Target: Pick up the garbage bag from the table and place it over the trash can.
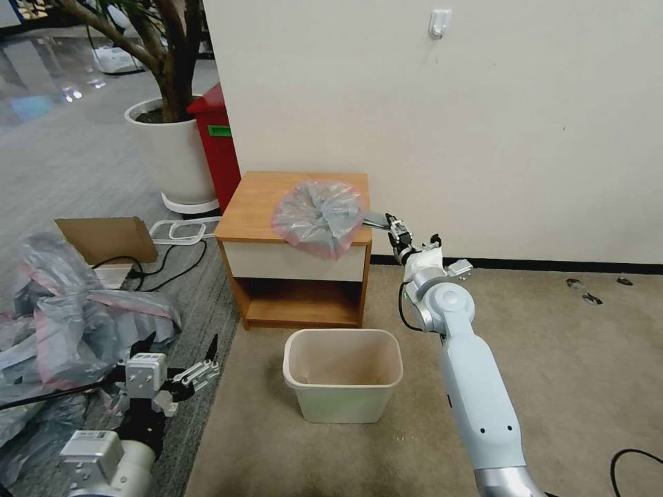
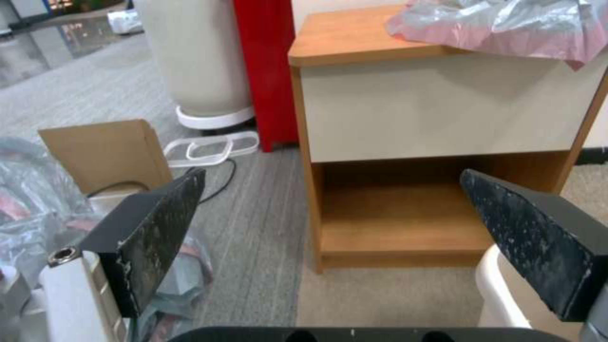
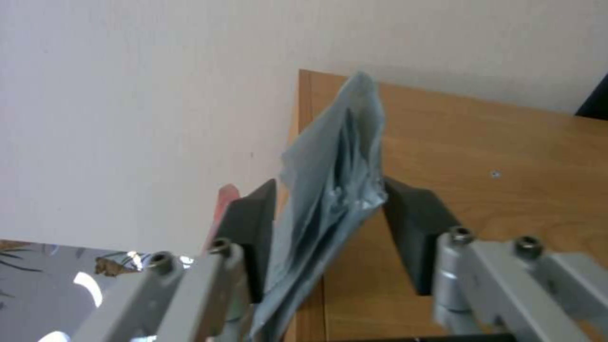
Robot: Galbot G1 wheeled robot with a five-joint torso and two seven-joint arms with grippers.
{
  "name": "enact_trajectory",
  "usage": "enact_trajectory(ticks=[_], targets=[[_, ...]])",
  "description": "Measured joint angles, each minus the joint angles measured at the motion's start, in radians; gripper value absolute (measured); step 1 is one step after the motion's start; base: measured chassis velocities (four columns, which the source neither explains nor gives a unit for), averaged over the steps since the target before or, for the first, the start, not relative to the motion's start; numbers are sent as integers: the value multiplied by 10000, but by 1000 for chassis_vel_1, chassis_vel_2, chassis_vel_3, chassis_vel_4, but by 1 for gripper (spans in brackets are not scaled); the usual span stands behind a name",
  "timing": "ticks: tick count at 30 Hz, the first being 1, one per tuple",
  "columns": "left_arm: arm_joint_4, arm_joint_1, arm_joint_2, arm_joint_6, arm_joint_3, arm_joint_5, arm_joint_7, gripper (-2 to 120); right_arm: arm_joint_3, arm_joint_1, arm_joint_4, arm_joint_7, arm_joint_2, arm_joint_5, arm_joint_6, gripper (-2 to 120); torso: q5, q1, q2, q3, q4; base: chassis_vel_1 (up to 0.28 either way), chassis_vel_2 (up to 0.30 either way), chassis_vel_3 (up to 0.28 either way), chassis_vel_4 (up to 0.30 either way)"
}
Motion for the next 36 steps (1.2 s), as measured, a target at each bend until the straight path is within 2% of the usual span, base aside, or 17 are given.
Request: enact_trajectory(ticks=[3,6,8,9,11,17,19,22,29,36], targets=[[0,-28,0,-1,14,3,4,100,-3,50,-36,-1,22,-16,7,33,0,0,0,0,0,0,0,0,0],[1,-79,14,-1,14,0,6,100,-30,97,-37,-15,12,-122,26,17,0,0,0,0,0,0,0,0,0],[1,-83,15,-1,14,-1,7,100,-42,96,-22,-25,4,-154,27,15,0,0,0,0,0,0,0,0,0],[0,-102,9,-1,16,-4,7,100,-123,44,117,-102,-71,-305,40,7,0,0,1,-1,0,0,0,0,0],[1,-120,1,-7,27,-5,9,100,-201,-38,269,-113,-123,-362,52,0,1,0,1,-1,-1,0,0,0,0],[0,-151,2,-42,29,-11,8,100,-455,-415,1081,95,-242,-399,217,0,0,0,1,-1,0,0,0,0,0],[1,-199,48,-97,26,-17,9,100,-739,-873,2092,464,-426,-205,244,0,1,0,0,-1,0,0,0,0,0],[1,-258,82,-135,27,-18,9,100,-954,-1237,2699,677,-528,-159,269,0,-1,0,1,-2,-1,0,0,0,0],[1,-447,186,-186,68,-53,10,100,-2234,-3215,4845,1434,-923,-324,438,0,0,-1,1,-2,-1,0,0,0,0],[2,-549,248,-198,50,-162,10,100,-3252,-4932,6031,1738,-970,-1267,387,0,-1,-1,2,-2,0,0,0,0,0]])
